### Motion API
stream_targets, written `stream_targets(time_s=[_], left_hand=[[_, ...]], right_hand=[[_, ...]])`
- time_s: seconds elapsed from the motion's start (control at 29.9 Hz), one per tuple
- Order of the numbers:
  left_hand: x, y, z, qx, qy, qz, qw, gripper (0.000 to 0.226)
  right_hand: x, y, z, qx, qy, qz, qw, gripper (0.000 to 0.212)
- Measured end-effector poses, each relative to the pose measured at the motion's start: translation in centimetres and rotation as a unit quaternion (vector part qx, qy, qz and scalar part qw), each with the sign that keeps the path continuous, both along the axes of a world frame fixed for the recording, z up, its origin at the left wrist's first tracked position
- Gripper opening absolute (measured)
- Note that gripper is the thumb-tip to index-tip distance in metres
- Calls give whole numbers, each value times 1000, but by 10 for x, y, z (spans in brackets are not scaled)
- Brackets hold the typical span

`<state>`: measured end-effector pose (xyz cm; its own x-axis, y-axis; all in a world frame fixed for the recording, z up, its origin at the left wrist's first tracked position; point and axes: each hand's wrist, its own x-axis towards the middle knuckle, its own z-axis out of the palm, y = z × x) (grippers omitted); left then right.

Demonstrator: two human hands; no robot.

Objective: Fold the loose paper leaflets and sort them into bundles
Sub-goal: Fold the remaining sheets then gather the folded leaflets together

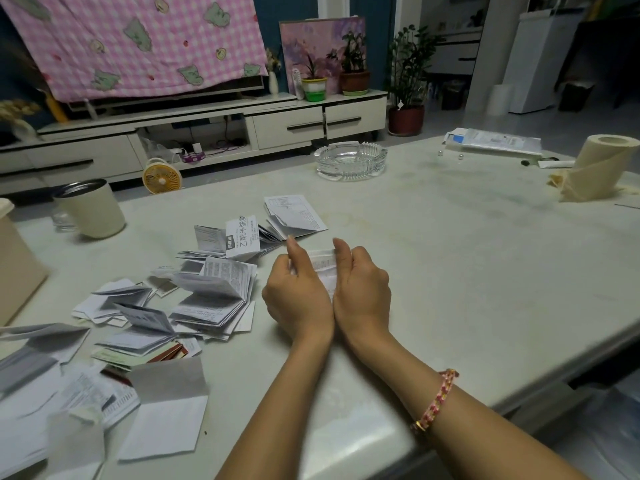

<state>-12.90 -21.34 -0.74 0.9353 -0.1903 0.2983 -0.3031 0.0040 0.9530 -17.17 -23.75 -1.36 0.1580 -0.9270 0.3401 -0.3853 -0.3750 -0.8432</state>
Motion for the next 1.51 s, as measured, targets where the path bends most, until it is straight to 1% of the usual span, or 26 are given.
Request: stream_targets(time_s=[0.1,0.2,0.27,0.3,0.4,0.47,0.54,0.6,0.67,0.7,0.77,0.84,0.87,0.9,0.94,0.97,1.04,1.07,1.17,1.21,1.31,1.41,1.44,1.51], left_hand=[[4,-1,-1,-4,5,14,1000,53],[8,-1,-2,-8,-15,17,1000,55],[12,0,-2,-10,-32,20,999,54],[16,1,-2,-12,-37,24,999,54],[28,2,-4,-11,-59,32,998,55],[33,1,-8,-5,-99,10,995,52],[33,-2,-9,39,-112,-52,992,45],[34,-12,-4,100,-132,-87,982,39],[41,-27,5,177,-210,-93,957,28],[47,-40,8,230,-263,-98,932,27],[66,-62,15,348,-340,-121,865,45],[86,-87,18,457,-386,-141,789,56],[94,-101,19,508,-395,-153,750,57],[103,-103,20,553,-380,-165,722,55],[109,-109,20,592,-353,-176,703,51],[113,-109,19,621,-322,-182,691,46],[116,-110,14,649,-273,-197,682,37],[118,-107,11,650,-261,-204,683,36],[115,-108,9,647,-258,-215,685,41],[115,-109,10,650,-264,-217,679,42],[110,-107,9,656,-295,-231,655,38],[100,-95,10,630,-371,-217,647,28],[97,-90,11,614,-401,-206,649,25],[93,-83,10,574,-423,-192,674,22]], right_hand=[[7,-3,-2,1,-16,4,1000,45],[9,-1,-3,-9,-53,17,998,41],[5,1,-3,-9,-94,65,993,36],[2,1,-4,-6,-96,98,991,33],[-10,1,-11,29,-62,220,973,15],[-17,-4,-18,60,-83,263,959,20],[-22,-14,-21,73,-116,225,965,20],[-25,-32,-19,64,-160,145,974,16],[-26,-51,-16,68,-199,59,976,13],[-26,-62,-16,76,-218,25,973,13],[-23,-74,-16,102,-243,-20,964,14],[-20,-83,-17,120,-253,-19,960,14],[-19,-89,-17,123,-255,-10,959,14],[-16,-86,-17,123,-252,3,960,15],[-15,-89,-18,125,-250,12,960,15],[-15,-89,-19,128,-251,17,959,14],[-16,-94,-22,139,-259,18,956,13],[-14,-93,-22,141,-259,21,955,13],[-15,-93,-22,145,-263,27,953,14],[-15,-93,-21,143,-261,29,954,13],[-19,-93,-21,156,-274,19,949,14],[-24,-93,-18,180,-300,19,937,17],[-25,-94,-16,184,-311,25,932,17],[-27,-94,-14,197,-334,42,921,17]])
